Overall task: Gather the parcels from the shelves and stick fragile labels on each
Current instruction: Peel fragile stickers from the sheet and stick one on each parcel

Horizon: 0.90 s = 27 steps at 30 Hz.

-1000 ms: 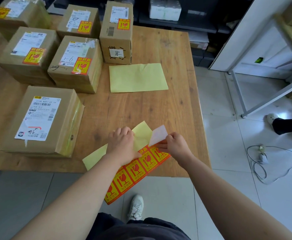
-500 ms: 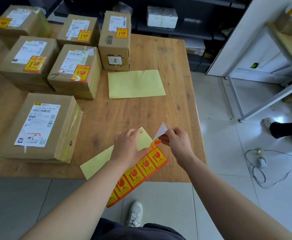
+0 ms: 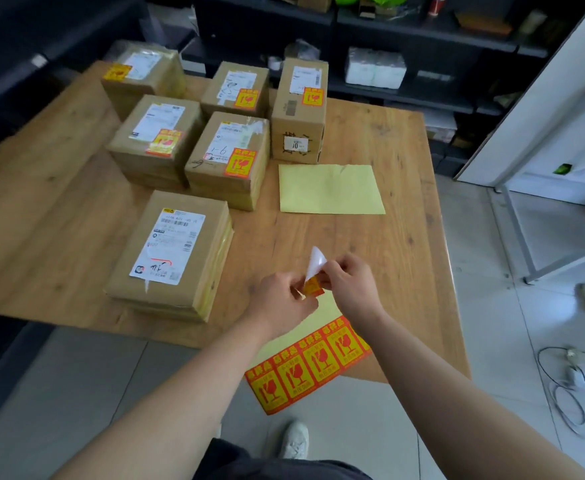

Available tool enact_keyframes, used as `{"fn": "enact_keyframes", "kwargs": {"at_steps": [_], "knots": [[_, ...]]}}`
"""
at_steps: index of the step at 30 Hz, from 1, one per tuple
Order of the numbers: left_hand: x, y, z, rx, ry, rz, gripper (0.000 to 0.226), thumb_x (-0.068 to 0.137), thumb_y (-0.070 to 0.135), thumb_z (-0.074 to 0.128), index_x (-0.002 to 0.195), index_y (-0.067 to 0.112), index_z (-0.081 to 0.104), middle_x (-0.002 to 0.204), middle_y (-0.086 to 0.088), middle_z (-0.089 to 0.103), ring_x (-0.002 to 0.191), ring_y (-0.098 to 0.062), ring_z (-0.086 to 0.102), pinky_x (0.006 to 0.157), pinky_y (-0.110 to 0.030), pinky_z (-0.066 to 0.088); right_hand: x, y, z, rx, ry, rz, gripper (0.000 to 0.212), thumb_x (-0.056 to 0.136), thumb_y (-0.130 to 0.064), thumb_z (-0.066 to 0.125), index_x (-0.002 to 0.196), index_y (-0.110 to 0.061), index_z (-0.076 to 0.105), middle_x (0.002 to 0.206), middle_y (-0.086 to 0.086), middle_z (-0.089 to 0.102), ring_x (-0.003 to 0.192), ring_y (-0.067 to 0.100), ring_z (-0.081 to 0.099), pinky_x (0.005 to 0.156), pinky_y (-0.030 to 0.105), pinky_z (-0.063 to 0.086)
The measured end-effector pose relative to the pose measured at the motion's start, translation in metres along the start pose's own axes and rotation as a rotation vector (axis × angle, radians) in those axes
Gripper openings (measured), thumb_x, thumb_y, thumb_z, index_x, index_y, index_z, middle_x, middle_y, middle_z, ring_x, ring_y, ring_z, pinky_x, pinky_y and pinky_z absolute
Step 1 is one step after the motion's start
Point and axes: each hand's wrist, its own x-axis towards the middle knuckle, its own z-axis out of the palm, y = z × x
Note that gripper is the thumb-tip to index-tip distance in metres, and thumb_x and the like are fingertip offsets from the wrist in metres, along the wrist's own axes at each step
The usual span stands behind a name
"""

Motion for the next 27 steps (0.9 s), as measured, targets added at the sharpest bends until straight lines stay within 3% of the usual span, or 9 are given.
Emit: {"fn": "enact_keyframes", "kwargs": {"at_steps": [3,6,8,11,14,17,20,22,27], "knots": [[-0.011,-0.007,-0.024,-0.027,-0.113,0.036,0.018,0.075,0.020,0.065,0.072,0.037,0.058,0.069,0.015,0.057,0.068,-0.008,0.051,0.060,-0.020,0.040,-0.002,-0.013,0.020,-0.060,0.041,-0.024,0.021,0.080,-0.020,0.050,0.080,0.000,0.058,0.076,0.014,0.066,0.060,0.020,0.054,0.050,0.029,0.041],[-0.017,-0.013,-0.050,-0.025,-0.105,0.031,0.021,0.071,0.022,0.064,0.081,0.039,0.056,0.075,0.015,0.060,0.069,-0.002,0.055,0.057,-0.013,0.040,-0.003,-0.027,0.037,-0.001,0.080,0.005,0.023,0.079,-0.019,0.050,0.081,0.002,0.059,0.076,0.009,0.071,0.075,0.031,0.066,0.059,0.036,0.051],[-0.019,-0.015,-0.064,-0.065,-0.018,0.009,0.023,0.069,0.037,0.061,0.091,0.036,0.057,0.082,0.016,0.064,0.073,-0.001,0.060,0.059,-0.015,0.046,-0.005,-0.035,0.048,-0.023,0.077,-0.010,0.021,0.078,-0.020,0.051,0.076,-0.001,0.058,0.073,0.006,0.071,0.079,0.029,0.068,0.067,0.043,0.055],[-0.015,-0.018,-0.083,0.064,0.156,0.016,0.032,0.077,0.050,0.061,0.096,0.025,0.058,0.085,0.013,0.065,0.075,-0.007,0.062,0.062,-0.027,0.051,-0.013,-0.048,0.065,-0.049,0.085,-0.037,0.017,0.075,-0.024,0.053,0.068,-0.009,0.056,0.074,0.007,0.070,0.076,0.026,0.068,0.060,0.036,0.052],[-0.011,-0.026,-0.098,0.203,0.169,0.072,0.025,0.090,0.036,0.052,0.074,0.018,0.060,0.065,0.003,0.059,0.062,-0.020,0.056,0.049,-0.031,0.040,-0.021,-0.059,0.080,-0.036,0.110,-0.058,0.021,0.076,-0.027,0.054,0.070,-0.008,0.058,0.076,0.012,0.070,0.074,0.028,0.066,0.058,0.034,0.050],[-0.015,-0.030,-0.111,0.233,0.041,0.073,0.040,0.094,0.035,0.040,0.057,0.024,0.053,0.053,0.005,0.052,0.052,-0.014,0.051,0.044,-0.030,0.029,-0.030,-0.070,0.090,-0.005,0.096,-0.083,0.026,0.074,-0.036,0.059,0.066,-0.010,0.060,0.067,0.005,0.065,0.065,0.023,0.060,0.058,0.034,0.047],[-0.015,-0.032,-0.124,0.092,-0.038,0.011,0.038,0.092,0.030,0.037,0.069,0.013,0.062,0.066,-0.005,0.066,0.062,-0.024,0.061,0.055,-0.039,0.049,-0.039,-0.074,0.095,0.068,0.027,-0.097,0.049,0.068,-0.053,0.059,0.076,-0.006,0.067,0.077,0.015,0.067,0.075,0.031,0.061,0.071,0.045,0.051],[-0.014,-0.034,-0.132,-0.106,-0.046,-0.103,0.034,0.091,0.022,0.040,0.076,0.003,0.064,0.071,-0.010,0.069,0.059,-0.026,0.063,0.052,-0.037,0.051,-0.044,-0.074,0.098,0.167,0.032,-0.072,0.055,0.069,-0.060,0.057,0.083,-0.008,0.069,0.088,0.014,0.070,0.083,0.028,0.065,0.076,0.042,0.051],[-0.020,-0.039,-0.150,-0.393,-0.133,-0.245,0.031,0.094,0.017,0.039,0.092,-0.003,0.063,0.078,-0.014,0.071,0.054,-0.021,0.056,0.047,-0.026,0.045,-0.051,-0.070,0.111,0.041,0.023,0.014,0.026,0.082,-0.037,0.066,0.080,-0.012,0.070,0.073,0.003,0.070,0.064,0.011,0.060,0.071,0.037,0.052]]}}
